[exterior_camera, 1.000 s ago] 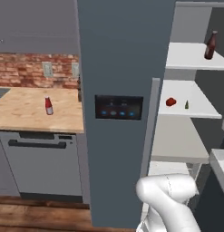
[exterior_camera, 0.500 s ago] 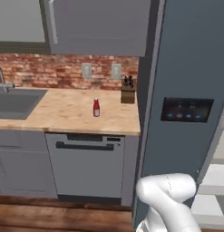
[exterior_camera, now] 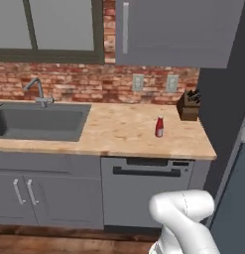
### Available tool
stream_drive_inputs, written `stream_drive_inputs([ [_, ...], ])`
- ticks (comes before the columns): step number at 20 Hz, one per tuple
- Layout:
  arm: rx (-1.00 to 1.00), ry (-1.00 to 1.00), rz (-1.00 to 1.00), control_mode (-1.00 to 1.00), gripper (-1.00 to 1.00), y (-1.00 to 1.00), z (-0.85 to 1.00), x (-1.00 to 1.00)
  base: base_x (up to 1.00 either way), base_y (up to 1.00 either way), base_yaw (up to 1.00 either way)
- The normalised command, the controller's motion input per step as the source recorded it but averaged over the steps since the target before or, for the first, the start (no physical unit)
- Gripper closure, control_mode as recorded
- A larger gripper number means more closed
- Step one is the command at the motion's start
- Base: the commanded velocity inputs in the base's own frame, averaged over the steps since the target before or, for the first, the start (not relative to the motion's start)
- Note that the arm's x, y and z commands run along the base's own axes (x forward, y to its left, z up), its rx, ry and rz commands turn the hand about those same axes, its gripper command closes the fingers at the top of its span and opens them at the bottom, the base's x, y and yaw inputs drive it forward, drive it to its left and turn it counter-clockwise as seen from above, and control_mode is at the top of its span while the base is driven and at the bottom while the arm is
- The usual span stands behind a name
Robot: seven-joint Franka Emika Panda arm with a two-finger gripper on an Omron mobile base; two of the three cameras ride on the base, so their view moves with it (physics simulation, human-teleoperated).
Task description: Place the ketchup and ketchup from the counter to the top shelf of the fridge. If the existing items in the fridge are on the top shelf, move them to other shelves.
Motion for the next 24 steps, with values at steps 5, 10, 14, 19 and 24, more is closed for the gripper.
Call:
stream_drive_inputs([
  [5,0.00,0.00,0.00,1.00,-1.00,0.00,0.00,0.00,0.82,0.91,-0.06],
  [10,0.00,0.00,0.00,1.00,-1.00,0.00,0.00,0.00,0.33,0.69,-0.03],
  [14,0.00,0.00,0.00,1.00,-1.00,0.00,0.00,0.00,0.29,0.38,-0.11],
  [19,0.00,0.00,0.00,1.00,-1.00,0.00,0.00,0.00,0.66,0.00,-0.19],
  [24,0.00,0.00,0.00,1.00,-1.00,0.00,0.00,0.00,0.61,0.00,-0.13],
])
